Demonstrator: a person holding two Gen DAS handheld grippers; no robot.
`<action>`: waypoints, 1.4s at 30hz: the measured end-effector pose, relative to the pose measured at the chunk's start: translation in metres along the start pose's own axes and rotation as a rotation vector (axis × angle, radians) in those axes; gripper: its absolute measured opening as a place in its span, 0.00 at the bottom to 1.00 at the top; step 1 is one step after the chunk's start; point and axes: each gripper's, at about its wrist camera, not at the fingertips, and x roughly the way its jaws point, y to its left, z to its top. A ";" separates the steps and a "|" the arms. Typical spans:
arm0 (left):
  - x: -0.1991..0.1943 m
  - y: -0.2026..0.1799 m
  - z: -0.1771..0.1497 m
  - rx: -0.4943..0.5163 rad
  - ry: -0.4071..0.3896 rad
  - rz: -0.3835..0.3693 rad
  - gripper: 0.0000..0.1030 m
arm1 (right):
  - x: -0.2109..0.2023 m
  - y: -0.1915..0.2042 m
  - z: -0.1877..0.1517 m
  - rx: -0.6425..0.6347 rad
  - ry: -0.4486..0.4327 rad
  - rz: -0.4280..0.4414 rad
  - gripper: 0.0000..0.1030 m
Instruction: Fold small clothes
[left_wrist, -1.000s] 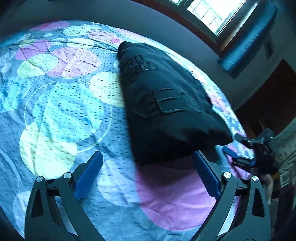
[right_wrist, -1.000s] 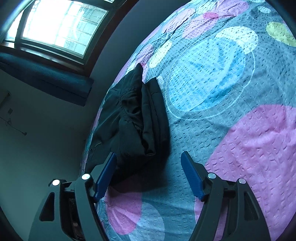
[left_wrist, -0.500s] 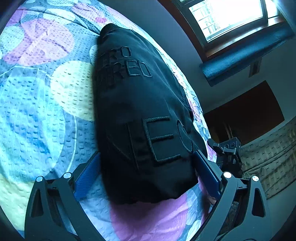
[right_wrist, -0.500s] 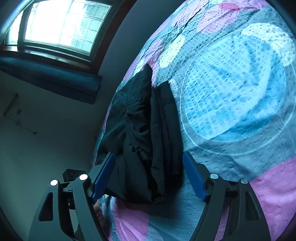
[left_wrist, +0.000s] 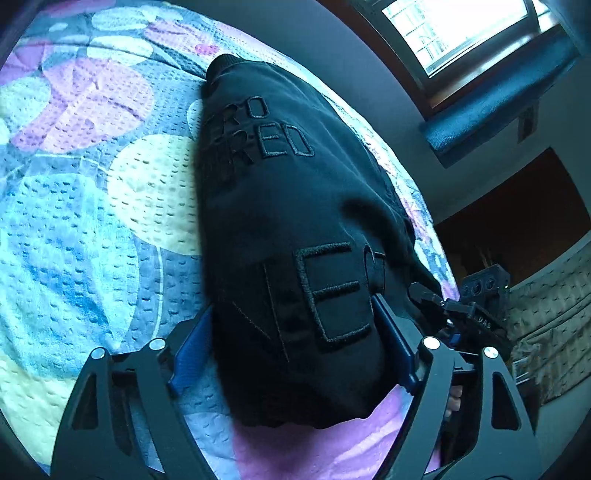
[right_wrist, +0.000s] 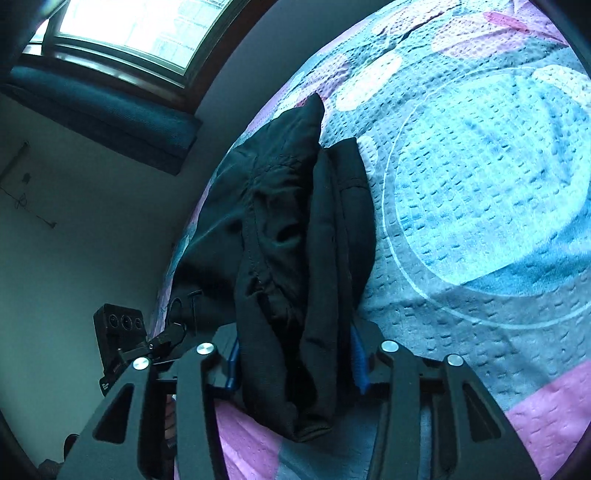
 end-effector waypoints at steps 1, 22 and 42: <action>-0.001 -0.005 -0.001 0.024 -0.004 0.031 0.72 | 0.000 0.000 0.000 0.001 -0.001 -0.001 0.38; -0.003 -0.002 -0.006 0.072 -0.046 0.047 0.71 | 0.002 -0.003 -0.008 -0.043 -0.037 0.019 0.36; 0.002 0.033 0.053 -0.053 0.058 -0.144 0.88 | -0.002 -0.021 0.056 0.026 -0.032 0.072 0.74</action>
